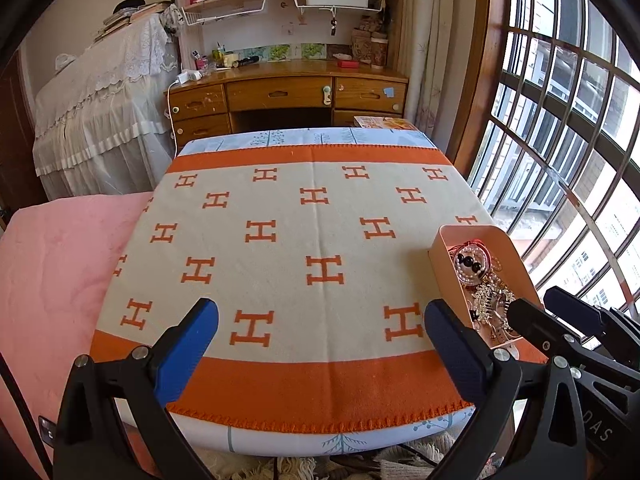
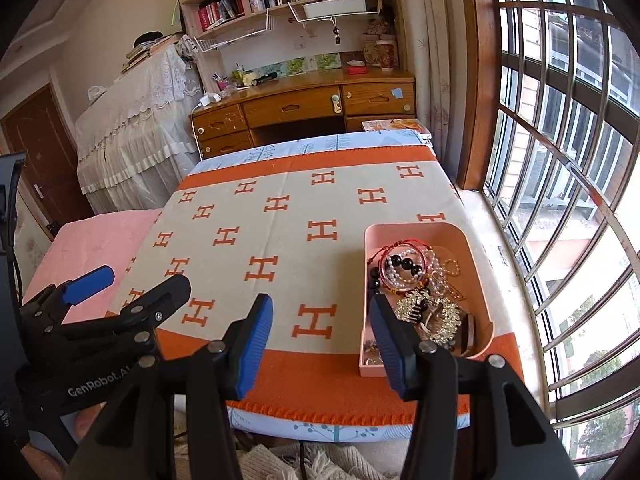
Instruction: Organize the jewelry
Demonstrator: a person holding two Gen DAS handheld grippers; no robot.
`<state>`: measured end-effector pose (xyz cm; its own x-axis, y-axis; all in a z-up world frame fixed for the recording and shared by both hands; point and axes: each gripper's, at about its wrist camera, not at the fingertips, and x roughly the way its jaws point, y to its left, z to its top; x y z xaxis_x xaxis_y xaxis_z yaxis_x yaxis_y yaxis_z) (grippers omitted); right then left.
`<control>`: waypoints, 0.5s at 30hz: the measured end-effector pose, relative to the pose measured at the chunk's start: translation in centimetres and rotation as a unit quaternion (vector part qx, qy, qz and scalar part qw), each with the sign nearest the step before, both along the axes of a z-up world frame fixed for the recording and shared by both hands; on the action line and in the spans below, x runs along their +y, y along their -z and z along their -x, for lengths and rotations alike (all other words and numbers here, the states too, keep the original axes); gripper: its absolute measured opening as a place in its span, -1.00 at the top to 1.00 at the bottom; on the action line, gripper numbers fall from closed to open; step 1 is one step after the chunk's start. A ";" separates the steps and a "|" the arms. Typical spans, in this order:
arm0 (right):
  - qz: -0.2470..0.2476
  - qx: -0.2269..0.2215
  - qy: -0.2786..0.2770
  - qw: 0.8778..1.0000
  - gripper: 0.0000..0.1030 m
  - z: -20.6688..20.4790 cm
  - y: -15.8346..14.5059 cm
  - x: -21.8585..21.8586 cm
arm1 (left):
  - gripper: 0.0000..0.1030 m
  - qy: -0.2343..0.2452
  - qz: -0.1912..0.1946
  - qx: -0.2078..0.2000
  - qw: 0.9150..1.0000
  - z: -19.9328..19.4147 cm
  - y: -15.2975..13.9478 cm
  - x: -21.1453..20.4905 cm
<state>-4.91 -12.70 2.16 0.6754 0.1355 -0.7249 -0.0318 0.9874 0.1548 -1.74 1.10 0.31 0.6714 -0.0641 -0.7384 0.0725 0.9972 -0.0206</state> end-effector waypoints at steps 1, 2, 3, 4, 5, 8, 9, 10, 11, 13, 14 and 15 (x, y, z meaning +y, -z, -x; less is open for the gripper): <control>-0.001 0.002 0.001 1.000 0.01 0.0 0.2 -0.2 | -0.98 0.001 -0.001 0.002 1.000 0.0 0.1 -0.2; -0.002 0.003 0.002 1.000 0.01 0.0 0.2 -0.4 | -0.98 0.000 -0.002 0.003 1.000 0.1 0.2 -0.3; -0.002 0.003 0.002 1.000 0.01 0.0 0.3 -0.6 | -0.98 -0.001 -0.003 0.003 1.000 0.1 0.2 -0.4; -0.002 0.003 0.001 1.000 0.01 0.0 0.3 -0.6 | -0.98 -0.002 -0.005 0.002 1.000 0.1 0.2 -0.5; -0.002 0.002 0.001 1.000 0.01 0.0 0.3 -0.6 | -0.98 -0.004 -0.008 0.001 1.000 0.2 0.2 -0.7; -0.004 -0.002 -0.004 1.000 0.01 0.2 0.4 -0.8 | -0.98 -0.010 -0.016 -0.004 1.000 0.5 0.0 -0.6; -0.004 -0.003 -0.006 1.000 0.01 0.3 0.5 -0.8 | -0.98 -0.012 -0.017 -0.006 1.000 0.6 -0.1 -0.6; -0.004 -0.004 -0.008 1.000 0.01 0.4 0.5 -0.7 | -0.98 -0.014 -0.019 -0.007 1.000 0.7 -0.2 -0.6; -0.004 -0.005 -0.009 1.000 0.01 0.4 0.5 -0.7 | -0.98 -0.016 -0.020 -0.008 1.000 0.7 -0.3 -0.6; -0.005 -0.005 -0.012 1.000 0.01 0.4 0.5 -0.7 | -0.98 -0.018 -0.021 -0.008 1.000 0.8 -0.4 -0.6; -0.006 -0.005 -0.012 1.000 0.01 0.4 0.4 -0.7 | -0.98 -0.019 -0.022 -0.007 1.000 0.9 -0.4 -0.6; -0.007 -0.004 -0.013 1.000 0.01 0.4 0.5 -0.7 | -0.98 -0.020 -0.024 -0.007 0.999 0.9 -0.4 -0.5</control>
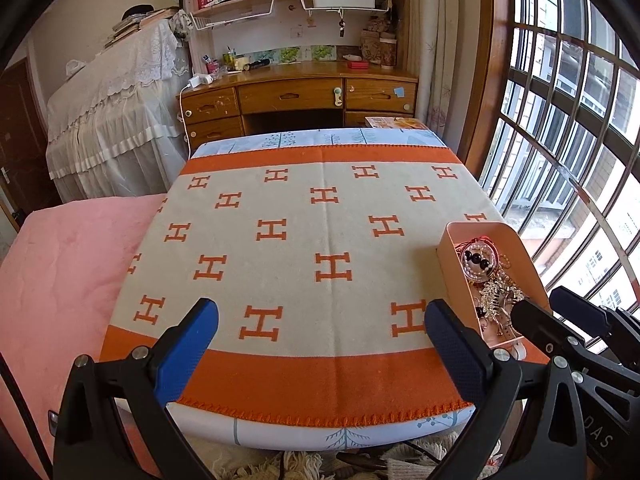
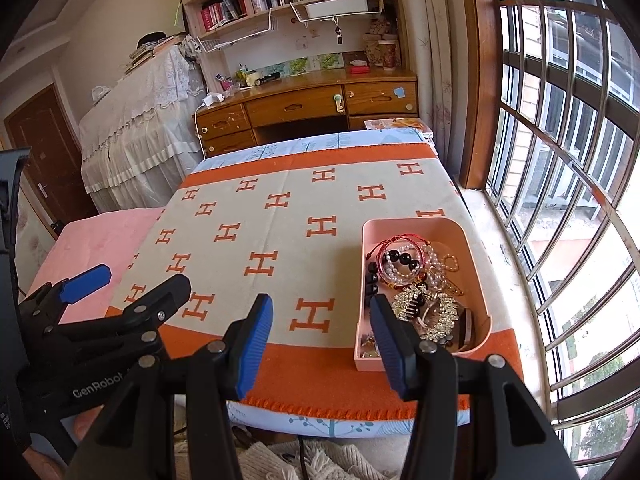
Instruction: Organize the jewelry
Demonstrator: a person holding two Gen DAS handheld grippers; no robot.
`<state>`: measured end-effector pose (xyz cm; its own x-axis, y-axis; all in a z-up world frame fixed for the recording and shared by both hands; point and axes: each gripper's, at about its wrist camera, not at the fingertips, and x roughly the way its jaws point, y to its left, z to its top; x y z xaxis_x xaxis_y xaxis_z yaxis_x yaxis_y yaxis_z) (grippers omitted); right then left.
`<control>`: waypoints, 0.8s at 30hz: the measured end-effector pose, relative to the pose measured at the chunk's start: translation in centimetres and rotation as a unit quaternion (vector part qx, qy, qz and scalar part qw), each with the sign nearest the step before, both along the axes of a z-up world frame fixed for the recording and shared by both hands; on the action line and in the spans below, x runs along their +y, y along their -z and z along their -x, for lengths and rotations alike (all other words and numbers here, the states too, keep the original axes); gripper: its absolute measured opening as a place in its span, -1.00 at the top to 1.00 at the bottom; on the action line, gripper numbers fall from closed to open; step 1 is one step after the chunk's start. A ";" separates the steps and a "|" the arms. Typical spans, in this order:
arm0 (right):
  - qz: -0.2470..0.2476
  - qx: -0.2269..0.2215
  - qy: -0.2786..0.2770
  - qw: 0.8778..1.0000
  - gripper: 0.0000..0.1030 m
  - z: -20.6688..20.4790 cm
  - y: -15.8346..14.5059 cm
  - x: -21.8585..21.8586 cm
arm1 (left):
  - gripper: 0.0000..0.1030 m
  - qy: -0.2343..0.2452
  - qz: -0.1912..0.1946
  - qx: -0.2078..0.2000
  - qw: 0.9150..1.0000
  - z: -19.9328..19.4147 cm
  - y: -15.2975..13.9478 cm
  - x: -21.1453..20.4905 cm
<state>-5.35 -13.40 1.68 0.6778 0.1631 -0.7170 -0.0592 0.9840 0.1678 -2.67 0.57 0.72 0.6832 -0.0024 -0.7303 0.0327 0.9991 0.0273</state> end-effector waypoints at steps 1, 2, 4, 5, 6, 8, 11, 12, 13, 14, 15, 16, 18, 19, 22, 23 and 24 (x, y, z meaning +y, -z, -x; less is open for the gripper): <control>-0.001 0.001 -0.001 1.000 0.01 0.0 -0.1 0.1 | -0.98 -0.001 0.000 0.000 1.000 0.0 0.0 0.0; -0.001 0.001 -0.001 1.000 0.01 0.0 -0.1 0.1 | -0.98 -0.001 -0.001 0.000 1.000 0.0 0.0 0.0; -0.002 0.001 -0.001 1.000 0.01 0.0 -0.1 0.1 | -0.98 -0.002 -0.002 0.000 1.000 0.0 0.1 -0.1; -0.002 0.001 -0.001 1.000 0.01 0.0 -0.1 0.1 | -0.98 -0.001 -0.002 0.001 1.000 0.0 0.1 -0.1; -0.001 0.001 0.000 1.000 0.01 0.0 -0.1 0.1 | -0.98 -0.001 -0.002 0.002 1.000 0.0 0.1 -0.1; -0.001 0.003 0.000 1.000 0.01 -0.1 -0.1 0.0 | -0.98 -0.002 -0.004 0.004 1.000 0.1 0.1 -0.1; 0.000 0.006 0.000 1.000 0.01 -0.1 0.2 0.0 | -0.98 -0.001 -0.005 0.009 1.000 0.1 0.3 -0.2; 0.000 0.008 0.000 1.000 0.01 -0.1 0.3 0.0 | -0.98 -0.001 -0.005 0.011 1.000 0.1 0.3 -0.2; -0.001 0.010 0.000 1.000 0.01 -0.2 0.3 0.0 | -0.98 -0.002 -0.006 0.014 1.000 0.0 0.4 -0.2; -0.001 0.013 0.000 1.000 0.01 -0.2 0.4 0.0 | -0.98 -0.002 -0.007 0.016 1.000 0.0 0.5 -0.2; -0.001 0.015 0.000 1.000 0.01 -0.3 0.5 0.1 | -0.98 -0.003 -0.008 0.017 1.000 0.0 0.5 -0.2; 0.000 0.017 0.000 1.000 0.01 -0.3 0.5 0.1 | -0.98 -0.003 -0.007 0.018 1.000 0.0 0.5 -0.2; 0.000 0.018 0.000 1.000 0.01 -0.3 0.6 0.0 | -0.98 -0.002 -0.006 0.019 1.000 -0.1 0.6 -0.2; 0.001 0.018 0.000 1.000 0.01 -0.3 0.6 0.0 | -0.98 -0.003 -0.007 0.020 1.000 -0.2 0.6 -0.3; 0.002 0.018 0.001 1.000 0.01 -0.3 0.6 0.0 | -0.97 -0.003 -0.009 0.019 1.000 -0.1 0.6 -0.3; 0.001 0.019 0.000 1.000 0.01 -0.3 0.6 0.0 | -0.97 -0.004 -0.010 0.018 1.000 -0.1 0.6 -0.3; 0.001 0.019 0.000 1.000 0.01 -0.3 0.6 0.0 | -0.97 -0.004 -0.010 0.018 1.000 -0.2 0.6 -0.2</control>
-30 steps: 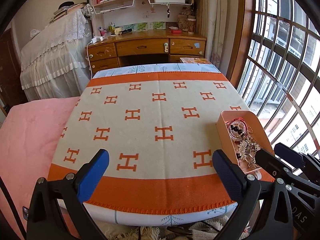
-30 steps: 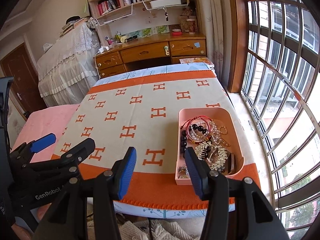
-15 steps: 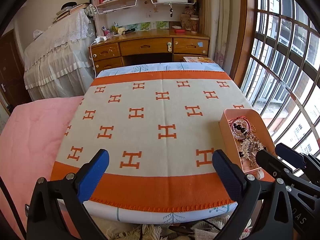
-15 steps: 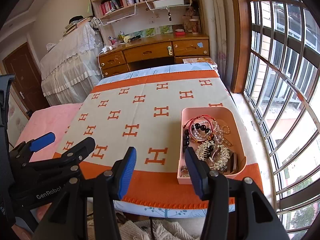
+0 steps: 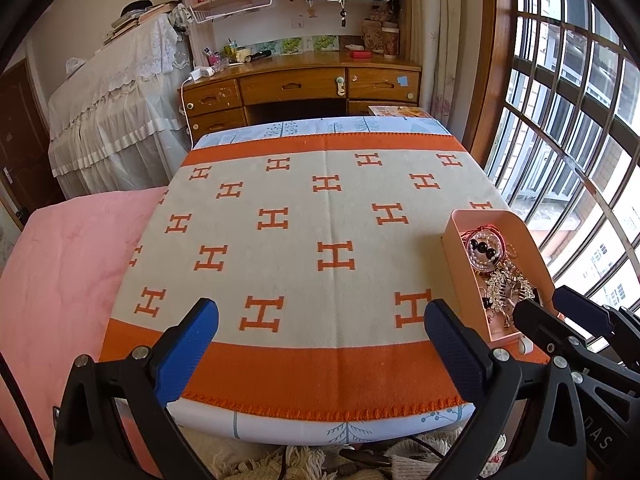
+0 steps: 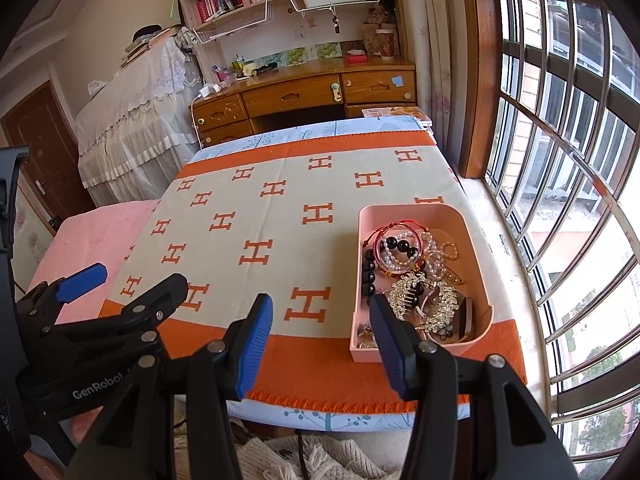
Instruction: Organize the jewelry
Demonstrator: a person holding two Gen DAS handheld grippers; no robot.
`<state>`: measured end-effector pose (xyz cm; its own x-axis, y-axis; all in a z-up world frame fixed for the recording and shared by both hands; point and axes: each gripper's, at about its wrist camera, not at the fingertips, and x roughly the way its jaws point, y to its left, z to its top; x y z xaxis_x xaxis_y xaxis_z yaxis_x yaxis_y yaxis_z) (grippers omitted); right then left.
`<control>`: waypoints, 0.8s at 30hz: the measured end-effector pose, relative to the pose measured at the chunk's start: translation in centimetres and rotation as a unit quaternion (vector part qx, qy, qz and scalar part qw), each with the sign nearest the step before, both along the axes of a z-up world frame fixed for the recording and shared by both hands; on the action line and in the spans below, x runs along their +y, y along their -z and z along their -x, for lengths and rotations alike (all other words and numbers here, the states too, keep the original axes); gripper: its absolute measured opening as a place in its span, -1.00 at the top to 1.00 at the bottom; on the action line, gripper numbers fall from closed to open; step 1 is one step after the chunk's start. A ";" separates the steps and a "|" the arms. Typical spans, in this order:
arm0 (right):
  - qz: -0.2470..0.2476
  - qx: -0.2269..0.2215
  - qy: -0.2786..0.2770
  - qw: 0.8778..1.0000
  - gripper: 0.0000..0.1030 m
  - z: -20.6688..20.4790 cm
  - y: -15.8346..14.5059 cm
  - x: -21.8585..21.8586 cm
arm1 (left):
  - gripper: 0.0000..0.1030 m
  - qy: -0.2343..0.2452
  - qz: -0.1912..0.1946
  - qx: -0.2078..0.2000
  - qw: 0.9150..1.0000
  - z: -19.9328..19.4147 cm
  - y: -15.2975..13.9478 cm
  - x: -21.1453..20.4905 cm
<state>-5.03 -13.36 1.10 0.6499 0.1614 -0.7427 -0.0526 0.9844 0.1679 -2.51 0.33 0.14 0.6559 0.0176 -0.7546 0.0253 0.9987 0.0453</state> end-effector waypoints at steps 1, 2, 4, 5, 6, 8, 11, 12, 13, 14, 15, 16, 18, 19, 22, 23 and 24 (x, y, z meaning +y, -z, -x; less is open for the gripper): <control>0.002 -0.001 0.001 1.000 0.01 0.0 0.0 0.0 | -0.97 0.000 0.000 0.000 1.000 0.0 0.0 0.0; 0.003 -0.001 0.001 1.000 0.01 0.0 0.0 0.0 | -0.97 0.000 0.000 0.000 1.000 0.0 0.0 0.0; 0.007 -0.003 0.002 1.000 0.01 0.0 0.0 0.0 | -0.97 0.001 0.000 0.000 1.000 0.0 0.0 0.0; 0.008 -0.003 0.002 1.000 0.01 0.1 0.1 0.0 | -0.97 0.000 0.000 -0.001 1.000 0.0 0.0 0.0; 0.008 -0.002 0.002 1.000 0.01 0.1 0.1 0.0 | -0.97 0.000 -0.001 -0.001 1.000 0.0 0.0 0.1; 0.007 -0.002 0.002 1.000 0.01 0.1 0.1 0.0 | -0.97 0.001 -0.001 0.000 1.000 0.0 0.0 0.1; 0.008 -0.001 0.002 1.000 0.01 0.0 0.2 0.0 | -0.97 0.000 -0.001 0.000 1.000 0.1 0.0 0.1; 0.009 -0.001 0.003 1.000 0.01 0.1 0.2 0.0 | -0.97 0.000 -0.001 0.000 1.000 0.1 0.0 0.1; 0.010 0.000 0.003 1.000 0.01 0.1 0.4 0.0 | -0.97 0.000 -0.002 0.000 1.000 0.1 0.0 0.1; 0.011 0.000 0.004 1.000 0.01 0.2 0.5 0.0 | -0.97 0.000 -0.003 0.000 1.000 0.1 0.2 0.1; 0.014 0.001 0.005 1.000 0.01 0.3 0.5 0.1 | -0.97 -0.001 -0.003 0.001 1.000 0.1 0.2 0.1; 0.016 0.001 0.006 1.000 0.01 0.4 0.5 0.1 | -0.97 -0.001 -0.003 0.002 1.000 0.1 0.3 0.2; 0.020 0.000 0.007 1.000 0.01 0.4 0.5 0.2 | -0.97 -0.001 -0.002 0.003 1.000 0.3 0.6 0.3; 0.022 0.000 0.008 1.000 0.01 0.5 0.4 0.3 | -0.97 -0.001 -0.001 0.003 1.000 0.4 0.6 0.3; 0.023 -0.001 0.008 1.000 0.01 0.5 0.4 0.4 | -0.97 -0.001 -0.001 0.003 1.000 0.4 0.6 0.4; 0.024 -0.002 0.008 1.000 0.01 0.6 0.3 0.4 | -0.97 -0.001 -0.001 0.004 1.000 0.5 0.7 0.4; 0.025 -0.002 0.008 1.000 0.01 0.6 0.3 0.5 | -0.97 -0.001 0.000 0.004 1.000 0.5 0.7 0.5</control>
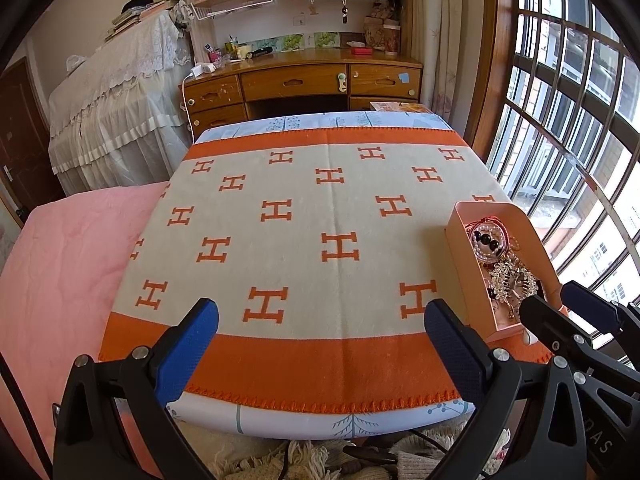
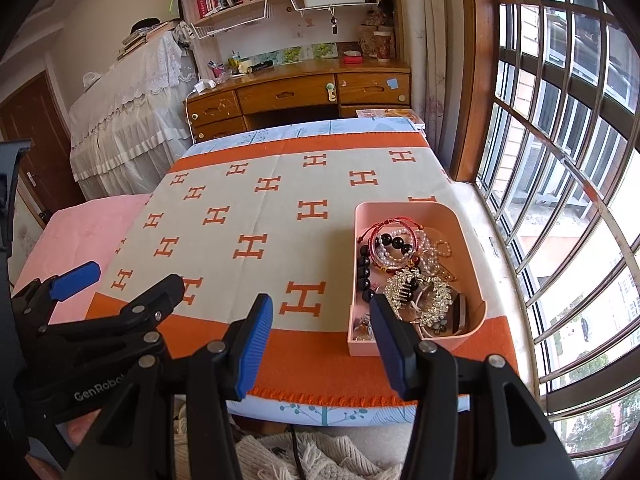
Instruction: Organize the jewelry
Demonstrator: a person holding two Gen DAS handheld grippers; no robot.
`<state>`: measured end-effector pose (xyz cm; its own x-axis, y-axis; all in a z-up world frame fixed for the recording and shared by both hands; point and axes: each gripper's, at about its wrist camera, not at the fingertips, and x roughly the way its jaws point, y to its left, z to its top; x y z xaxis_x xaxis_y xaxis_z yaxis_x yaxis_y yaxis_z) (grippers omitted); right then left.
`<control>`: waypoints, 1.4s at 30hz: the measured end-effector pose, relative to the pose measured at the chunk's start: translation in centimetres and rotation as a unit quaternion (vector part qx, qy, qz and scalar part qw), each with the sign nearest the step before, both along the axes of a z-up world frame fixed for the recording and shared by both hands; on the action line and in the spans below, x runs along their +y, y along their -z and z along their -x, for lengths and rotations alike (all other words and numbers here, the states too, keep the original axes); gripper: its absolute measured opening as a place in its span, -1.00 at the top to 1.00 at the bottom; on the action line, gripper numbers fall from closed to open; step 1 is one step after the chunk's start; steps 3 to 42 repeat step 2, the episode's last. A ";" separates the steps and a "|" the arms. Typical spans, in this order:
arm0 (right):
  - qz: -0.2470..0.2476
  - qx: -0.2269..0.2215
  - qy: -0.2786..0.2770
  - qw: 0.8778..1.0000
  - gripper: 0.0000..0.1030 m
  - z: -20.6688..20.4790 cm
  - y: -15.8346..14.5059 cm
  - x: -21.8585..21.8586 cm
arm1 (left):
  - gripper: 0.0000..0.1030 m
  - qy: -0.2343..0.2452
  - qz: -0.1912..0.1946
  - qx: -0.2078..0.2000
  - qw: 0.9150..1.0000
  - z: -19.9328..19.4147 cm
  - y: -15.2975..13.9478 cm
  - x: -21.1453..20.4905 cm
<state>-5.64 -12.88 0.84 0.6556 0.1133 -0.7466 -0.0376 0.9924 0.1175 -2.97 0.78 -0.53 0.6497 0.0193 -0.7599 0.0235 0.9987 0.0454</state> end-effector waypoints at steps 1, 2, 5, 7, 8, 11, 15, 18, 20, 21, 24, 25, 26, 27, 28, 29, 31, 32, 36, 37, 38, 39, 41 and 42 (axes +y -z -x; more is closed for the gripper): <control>-0.001 0.001 0.000 1.000 0.01 0.0 0.0 0.0 | -0.98 0.000 0.001 0.000 1.000 0.1 0.0 0.0; -0.001 0.001 0.000 1.000 0.01 0.0 0.0 0.0 | -0.98 0.000 0.001 0.001 1.000 0.1 0.0 0.1; -0.001 0.001 0.000 1.000 0.01 0.0 0.0 0.0 | -0.98 0.000 0.001 0.001 1.000 0.1 0.0 0.1; -0.001 0.001 0.000 1.000 0.01 0.0 0.0 0.0 | -0.98 0.000 0.001 0.001 1.000 0.1 0.0 0.1; -0.001 0.001 0.000 1.000 0.01 0.0 0.0 0.0 | -0.98 0.000 0.001 0.001 1.000 0.1 0.0 0.1; -0.001 0.001 0.000 1.000 0.01 0.0 0.0 0.0 | -0.98 0.000 0.001 0.001 1.000 0.1 0.0 0.1; -0.001 0.001 0.000 1.000 0.01 0.0 0.0 0.0 | -0.98 0.000 0.001 0.001 1.000 0.1 0.0 0.1; -0.001 0.001 0.000 1.000 0.01 0.0 0.0 0.0 | -0.98 0.000 0.001 0.001 1.000 0.1 0.0 0.1; -0.001 0.001 0.000 1.000 0.01 0.0 0.0 0.0 | -0.98 0.000 0.001 0.001 1.000 0.1 0.0 0.1; -0.001 0.001 0.000 1.000 0.01 0.0 0.0 0.0 | -0.98 0.000 0.001 0.001 1.000 0.1 0.0 0.1; -0.001 0.001 0.000 1.000 0.01 0.0 0.0 0.0 | -0.98 0.000 0.001 0.001 1.000 0.1 0.0 0.1; -0.001 0.001 0.000 1.000 0.01 0.0 0.0 0.0 | -0.98 0.000 0.001 0.001 1.000 0.1 0.0 0.1; -0.001 0.001 0.000 1.000 0.01 0.0 0.0 0.0 | -0.98 0.000 0.001 0.001 1.000 0.1 0.0 0.1; -0.001 0.001 0.000 1.000 0.01 0.0 0.0 0.0 | -0.98 0.000 0.001 0.001 1.000 0.1 0.0 0.1; -0.001 0.001 0.000 1.000 0.01 0.0 0.0 0.0 | -0.98 0.000 0.001 0.001 1.000 0.1 0.0 0.1; -0.001 0.001 0.000 1.000 0.01 0.0 0.0 0.0 | -0.98 0.000 0.001 0.001 1.000 0.1 0.0 0.1; -0.001 0.001 0.000 1.000 0.01 0.0 0.0 0.0 | -0.98 0.000 0.001 0.001 1.000 0.1 0.0 0.1; -0.001 0.001 0.000 1.000 0.01 0.0 0.0 0.0 | -0.98 0.000 0.001 0.001 1.000 0.1 0.0 0.1; -0.001 0.001 0.000 1.000 0.01 0.0 0.0 0.0 | -0.98 0.000 0.001 0.001 1.000 0.1 0.0 0.1; -0.001 0.001 0.000 1.000 0.01 0.0 0.0 0.0 | -0.98 0.000 0.001 0.001 1.000 0.1 0.0 0.1; -0.001 0.001 0.000 1.000 0.01 0.0 0.0 0.0 | -0.98 0.000 0.001 0.001 1.000 0.1 0.0 0.1; -0.001 0.001 0.000 1.000 0.01 0.0 0.0 0.0 | -0.98 0.000 0.001 0.001 1.000 0.1 0.0 0.1; -0.001 0.001 0.000 1.000 0.01 0.0 0.0 0.0 | -0.98 0.000 0.001 0.001 1.000 0.1 0.0 0.1; -0.001 0.001 0.000 1.000 0.01 0.0 0.0 0.0 | -0.98 0.000 0.001 0.001 1.000 0.1 0.0 0.1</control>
